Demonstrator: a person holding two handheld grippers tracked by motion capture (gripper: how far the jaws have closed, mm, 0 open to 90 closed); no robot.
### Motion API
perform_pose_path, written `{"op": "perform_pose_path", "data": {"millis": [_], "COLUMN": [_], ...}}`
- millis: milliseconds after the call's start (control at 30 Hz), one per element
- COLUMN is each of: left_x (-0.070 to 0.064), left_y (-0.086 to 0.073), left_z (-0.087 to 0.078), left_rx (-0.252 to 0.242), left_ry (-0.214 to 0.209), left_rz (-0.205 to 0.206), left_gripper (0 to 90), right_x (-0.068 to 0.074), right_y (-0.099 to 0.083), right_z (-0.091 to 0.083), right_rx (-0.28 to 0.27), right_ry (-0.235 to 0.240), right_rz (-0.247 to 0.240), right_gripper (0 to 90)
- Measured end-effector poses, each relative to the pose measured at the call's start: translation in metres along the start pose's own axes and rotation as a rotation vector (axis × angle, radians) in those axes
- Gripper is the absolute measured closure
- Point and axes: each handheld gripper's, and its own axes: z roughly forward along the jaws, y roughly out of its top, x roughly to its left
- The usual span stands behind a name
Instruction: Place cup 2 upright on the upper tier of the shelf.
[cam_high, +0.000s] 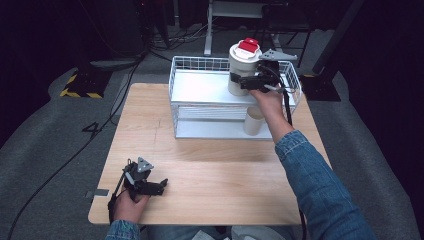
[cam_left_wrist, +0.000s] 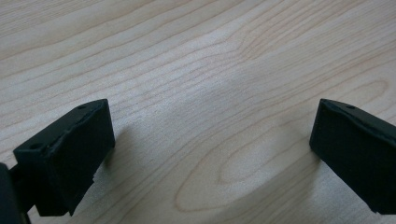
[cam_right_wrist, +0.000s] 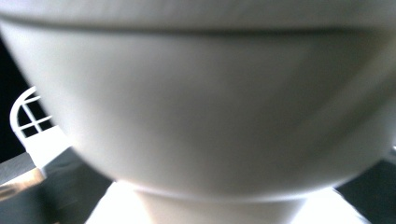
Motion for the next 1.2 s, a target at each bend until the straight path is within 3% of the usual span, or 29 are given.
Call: {"op": "perform_pose_path", "data": {"millis": [300, 633, 767, 900, 1200], "left_x": [0.000, 0.000, 0.000, 0.000, 0.000], "left_y": [0.000, 0.000, 0.000, 0.000, 0.000], "left_z": [0.000, 0.000, 0.000, 0.000, 0.000], "left_rx": [0.000, 0.000, 0.000, 0.000, 0.000], "left_ry": [0.000, 0.000, 0.000, 0.000, 0.000], "left_rz": [0.000, 0.000, 0.000, 0.000, 0.000], "left_gripper": [0.4, 0.4, 0.4, 0.5, 0.4], "right_x": [-0.001, -0.002, 0.001, 0.003, 0.010], "right_y": [0.004, 0.011, 0.013, 0.015, 0.015], "right_z": [-0.011, -0.038, -0.052, -0.069, -0.099], "right_rx": [-0.025, -0.025, -0.021, -0.029, -0.002], "right_ry": [-0.013, -0.005, -0.012, 0.017, 0.055], "right_rz": [-0.001, 0.003, -0.035, -0.024, -0.055], "right_gripper": [0.0, 0.0, 0.0, 0.0, 0.0]}}
